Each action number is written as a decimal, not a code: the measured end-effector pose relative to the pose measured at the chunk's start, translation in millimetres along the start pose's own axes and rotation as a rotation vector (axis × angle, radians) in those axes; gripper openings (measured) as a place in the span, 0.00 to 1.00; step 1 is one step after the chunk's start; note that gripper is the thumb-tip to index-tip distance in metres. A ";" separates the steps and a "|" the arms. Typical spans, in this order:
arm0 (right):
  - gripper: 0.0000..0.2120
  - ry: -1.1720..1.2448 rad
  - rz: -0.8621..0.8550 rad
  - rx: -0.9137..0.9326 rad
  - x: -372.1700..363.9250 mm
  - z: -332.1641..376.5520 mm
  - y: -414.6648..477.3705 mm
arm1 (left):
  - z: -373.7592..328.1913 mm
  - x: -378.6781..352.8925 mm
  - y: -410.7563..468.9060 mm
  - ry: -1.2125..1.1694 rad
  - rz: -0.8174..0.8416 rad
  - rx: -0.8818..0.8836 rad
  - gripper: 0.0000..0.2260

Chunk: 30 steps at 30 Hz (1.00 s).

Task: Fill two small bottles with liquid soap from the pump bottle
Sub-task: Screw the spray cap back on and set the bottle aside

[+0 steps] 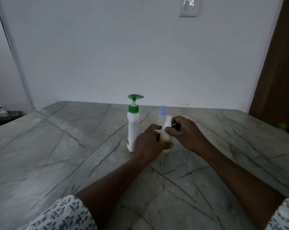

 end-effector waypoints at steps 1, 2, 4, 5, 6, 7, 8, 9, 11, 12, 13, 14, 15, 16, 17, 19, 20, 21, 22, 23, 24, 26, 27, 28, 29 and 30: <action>0.12 -0.004 -0.022 -0.006 6.2 0.4 1.2 | -0.6 -0.4 -1.2 0.005 0.018 0.004 0.36; 0.11 -0.008 -0.053 -0.018 14.7 -0.2 3.1 | -0.6 -0.4 -1.8 0.013 0.032 0.008 0.39; 0.09 0.024 -0.128 -0.053 37.1 -4.9 8.6 | -0.4 0.4 -3.1 0.031 0.040 0.006 0.38; 0.09 0.050 -0.164 -0.072 49.1 -8.9 11.9 | -0.8 1.0 -3.8 0.049 0.037 0.001 0.35; 0.09 0.061 -0.194 -0.086 60.5 -13.1 15.8 | -1.4 1.5 -4.0 0.071 0.028 -0.008 0.32; 0.09 0.047 -0.214 -0.096 69.8 -17.8 20.3 | -2.4 2.4 -4.0 0.087 0.012 -0.020 0.29; 0.10 0.012 -0.220 -0.105 76.3 -23.0 25.1 | -3.7 3.6 -3.7 0.095 -0.008 -0.032 0.26; 0.10 -0.033 -0.213 -0.115 80.0 -28.7 30.2 | -5.2 4.8 -3.1 0.099 -0.029 -0.043 0.23; 0.10 -0.105 -0.190 -0.136 82.1 -42.0 39.6 | -8.3 5.5 -2.5 0.099 -0.048 -0.061 0.19; 0.11 -0.124 -0.183 -0.149 81.9 -50.1 43.9 | -9.1 5.0 -2.3 0.100 -0.048 -0.071 0.17; 0.11 -0.138 -0.177 -0.168 81.2 -59.1 47.2 | -9.6 4.0 -2.2 0.105 -0.044 -0.081 0.17; 0.12 -0.153 -0.168 -0.191 80.4 -68.6 49.9 | -9.6 2.8 -2.2 0.110 -0.039 -0.090 0.16; 0.13 -0.170 -0.157 -0.213 79.4 -77.3 51.6 | -9.4 1.9 -2.3 0.112 -0.035 -0.097 0.16; 0.13 -0.187 -0.146 -0.234 78.4 -84.9 52.8 | -9.1 1.1 -2.0 0.113 -0.031 -0.103 0.16; 0.13 -0.204 -0.137 -0.246 77.4 -91.2 53.8 | -8.6 0.6 -1.6 0.114 -0.028 -0.106 0.16; 0.13 -0.246 -0.126 -0.261 75.7 -100.4 55.9 | -8.2 -0.4 -0.4 0.111 -0.027 -0.112 0.15; 0.13 -0.264 -0.126 -0.264 75.4 -103.6 56.8 | -8.4 -1.2 -0.1 0.108 -0.025 -0.117 0.15; 0.13 -0.276 -0.128 -0.265 75.4 -106.1 57.7 | -9.2 -2.3 -0.2 0.107 -0.021 -0.124 0.15; 0.13 -0.284 -0.129 -0.266 75.1 -108.2 58.5 | -9.9 -3.8 -0.4 0.108 -0.014 -0.131 0.14; 0.13 -0.286 -0.129 -0.266 74.7 -109.9 59.3 | -10.4 -5.1 -0.6 0.111 -0.008 -0.136 0.14; 0.13 -0.284 -0.129 -0.263 74.1 -110.5 59.9 | -10.6 -6.3 -0.7 0.115 -0.003 -0.141 0.13; 0.13 -0.272 -0.130 -0.253 72.8 -110.7 60.5 | -10.4 -7.9 -0.4 0.119 0.003 -0.148 0.12; 0.13 -0.261 -0.133 -0.248 72.5 -110.7 60.2 | -9.9 -8.4 -0.5 0.118 0.006 -0.148 0.12; 0.14 -0.248 -0.139 -0.248 72.6 -111.2 59.6 | -9.7 -8.9 -0.4 0.117 0.010 -0.147 0.12; 0.14 -0.236 -0.142 -0.251 72.7 -113.0 58.7 | -9.7 -8.9 -0.7 0.118 0.012 -0.147 0.12; 0.15 -0.222 -0.142 -0.262 72.7 -115.6 56.7 | -10.1 -8.6 -0.8 0.119 0.011 -0.147 0.12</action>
Point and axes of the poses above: each hand's wrist, its own y-axis towards the middle knuckle, its own x-axis out of the back of the hand, z = x × y, the point moved 9 cm from there along y, towards the middle knuckle, and after that the axes turned 2 degrees about z, right-handed, at the moved point
